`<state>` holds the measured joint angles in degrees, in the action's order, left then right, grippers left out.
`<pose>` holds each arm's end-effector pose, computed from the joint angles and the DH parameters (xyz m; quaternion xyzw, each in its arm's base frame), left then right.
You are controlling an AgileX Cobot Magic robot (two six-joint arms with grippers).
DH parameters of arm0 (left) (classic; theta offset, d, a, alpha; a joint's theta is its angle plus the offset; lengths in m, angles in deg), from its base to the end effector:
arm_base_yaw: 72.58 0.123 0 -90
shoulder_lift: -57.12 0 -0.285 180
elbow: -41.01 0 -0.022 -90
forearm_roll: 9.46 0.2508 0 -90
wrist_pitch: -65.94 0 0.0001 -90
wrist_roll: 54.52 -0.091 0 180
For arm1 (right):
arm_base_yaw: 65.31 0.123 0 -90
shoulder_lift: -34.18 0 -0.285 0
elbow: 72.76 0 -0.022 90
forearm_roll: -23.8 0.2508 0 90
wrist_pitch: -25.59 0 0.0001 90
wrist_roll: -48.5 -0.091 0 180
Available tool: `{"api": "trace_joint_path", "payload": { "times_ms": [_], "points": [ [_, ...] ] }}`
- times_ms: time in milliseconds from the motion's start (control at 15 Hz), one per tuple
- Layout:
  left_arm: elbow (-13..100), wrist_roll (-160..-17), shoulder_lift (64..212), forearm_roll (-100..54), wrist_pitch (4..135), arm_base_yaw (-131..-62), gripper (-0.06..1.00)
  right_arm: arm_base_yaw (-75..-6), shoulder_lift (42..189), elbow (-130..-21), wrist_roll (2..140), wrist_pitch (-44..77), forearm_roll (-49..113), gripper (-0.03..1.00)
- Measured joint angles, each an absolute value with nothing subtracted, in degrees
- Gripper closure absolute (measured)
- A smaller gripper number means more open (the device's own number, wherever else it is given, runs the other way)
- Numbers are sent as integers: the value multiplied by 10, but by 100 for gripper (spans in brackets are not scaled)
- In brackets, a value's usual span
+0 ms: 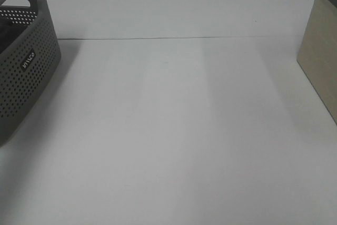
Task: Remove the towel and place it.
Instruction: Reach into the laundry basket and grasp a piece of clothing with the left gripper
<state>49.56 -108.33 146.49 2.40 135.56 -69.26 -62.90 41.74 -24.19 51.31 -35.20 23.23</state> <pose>0.2840 0.0340 0.3923 0.4193 0.8656 0.2116 0.1737 -0.0054 -0.0010 0.2773 -0.0386 0.8514 -0.0068 0.5231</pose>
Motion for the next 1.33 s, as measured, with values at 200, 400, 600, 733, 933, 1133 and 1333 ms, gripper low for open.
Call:
{"api": "trace_joint_path", "payload": {
  "times_ms": [200, 400, 600, 733, 933, 1133, 1333],
  "points": [
    [556, -1111, 1614, 100, 1353, -693, -5, -629, 417, -242, 513, -352, 232, 22],
    [600, -1132, 1730, 125, 1318, -691, -5, -629, 417, -242, 513, -352, 232, 22],
    [622, -1141, 1817, 124, 1301, -691, -5, -629, 417, -242, 513, -352, 232, 22],
    [632, -1142, 1848, 124, 1299, -691, -4, -629, 417, -242, 513, -352, 232, 22],
    [638, -1143, 1874, 110, 1297, -691, 0, -629, 417, -242, 513, -352, 232, 22],
    [638, -1143, 1882, 105, 1297, -691, 9, -629, 417, -242, 513, -352, 232, 22],
    [638, -1135, 1882, 105, 1290, -691, 54, -629, 417, -242, 513, -352, 232, 22]
  ]
}}
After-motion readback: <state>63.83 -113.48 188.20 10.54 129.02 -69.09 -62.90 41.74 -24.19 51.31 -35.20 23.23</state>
